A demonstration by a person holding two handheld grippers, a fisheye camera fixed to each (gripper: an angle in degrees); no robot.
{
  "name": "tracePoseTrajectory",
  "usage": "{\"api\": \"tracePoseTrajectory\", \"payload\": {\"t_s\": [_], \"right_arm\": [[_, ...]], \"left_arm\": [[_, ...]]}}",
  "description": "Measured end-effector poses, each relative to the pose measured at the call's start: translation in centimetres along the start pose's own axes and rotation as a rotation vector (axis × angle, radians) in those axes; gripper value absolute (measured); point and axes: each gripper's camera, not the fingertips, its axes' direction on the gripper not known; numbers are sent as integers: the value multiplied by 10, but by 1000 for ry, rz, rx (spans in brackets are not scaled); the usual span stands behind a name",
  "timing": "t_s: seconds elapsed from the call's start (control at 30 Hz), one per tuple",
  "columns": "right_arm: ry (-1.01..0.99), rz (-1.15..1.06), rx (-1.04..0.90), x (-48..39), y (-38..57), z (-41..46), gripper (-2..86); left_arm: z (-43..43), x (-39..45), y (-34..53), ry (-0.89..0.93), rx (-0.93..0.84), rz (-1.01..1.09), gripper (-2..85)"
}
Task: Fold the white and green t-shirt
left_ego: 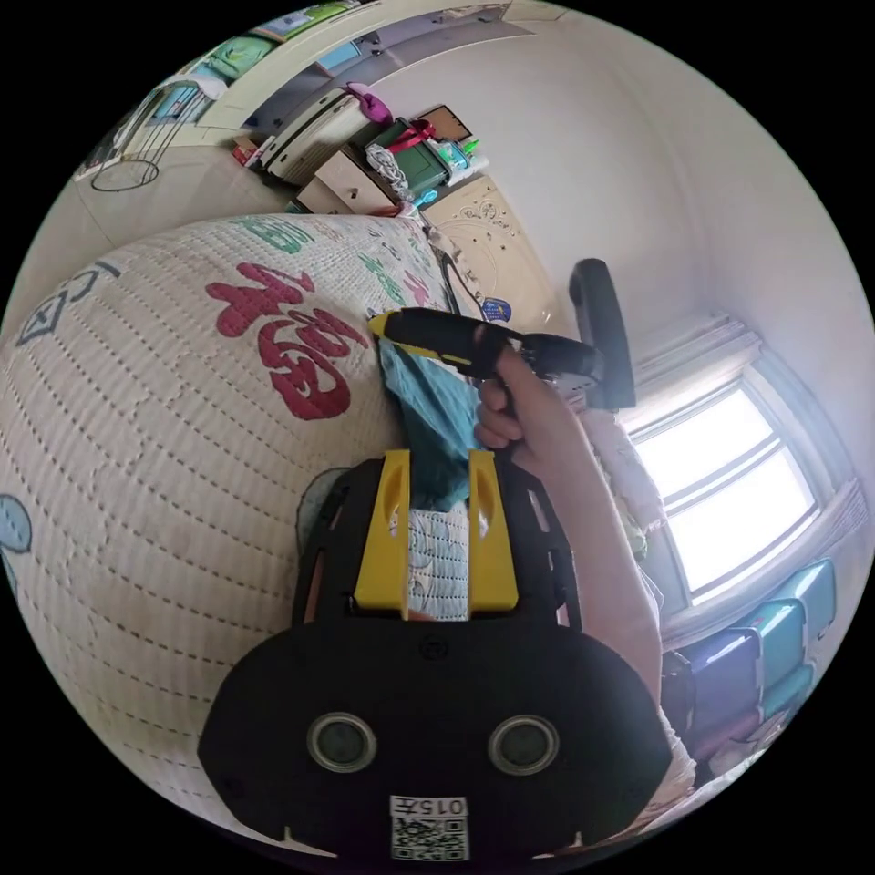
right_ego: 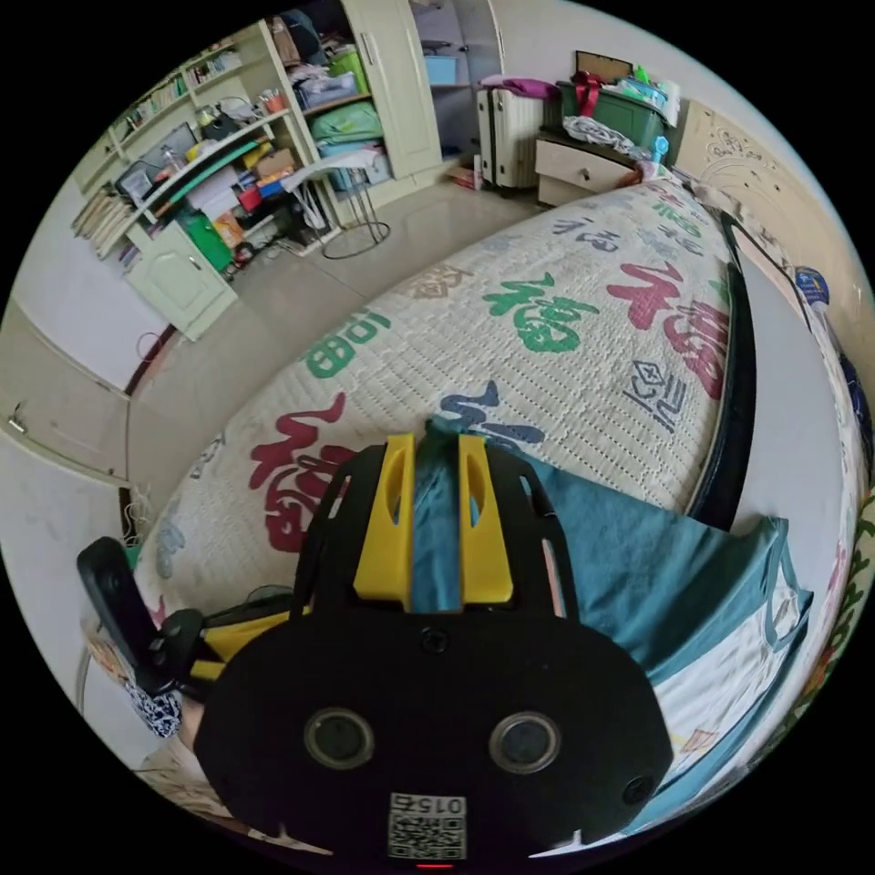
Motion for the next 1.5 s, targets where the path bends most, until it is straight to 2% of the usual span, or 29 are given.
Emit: {"api": "tracePoseTrajectory", "payload": {"t_s": [0.1,0.3,0.4,0.5,0.57,0.67,0.77,0.87,1.13,1.3,1.37,1.5], "right_arm": [[37,-6,33,0,0,2,10],[-24,13,281,32,52,-76,-5],[4,-9,390,58,108,-124,-6],[26,-14,442,90,174,-159,-5],[7,-12,443,114,231,-173,-5],[27,-3,405,138,294,-172,-5],[14,31,363,162,339,-166,-5],[-15,31,322,179,365,-163,-4],[45,-61,288,192,397,-180,-7],[21,-98,279,204,415,-200,-8],[-25,-116,210,214,416,-200,-8],[44,-112,160,224,420,-201,-5]], "left_arm": [[0,-2,17,-20,-16,41,77],[-10,-3,70,-23,-4,191,5],[-12,25,113,-62,9,387,-1],[0,78,172,-140,-32,694,-2],[28,115,228,-233,-133,937,-1],[78,142,294,-344,-315,1194,3],[125,147,341,-392,-503,1371,5],[154,133,368,-383,-610,1419,5],[133,62,426,-218,-443,1443,5],[145,25,425,-112,-489,1394,2],[152,15,431,-84,-496,1394,1],[168,7,449,-61,-526,1429,2]]}}
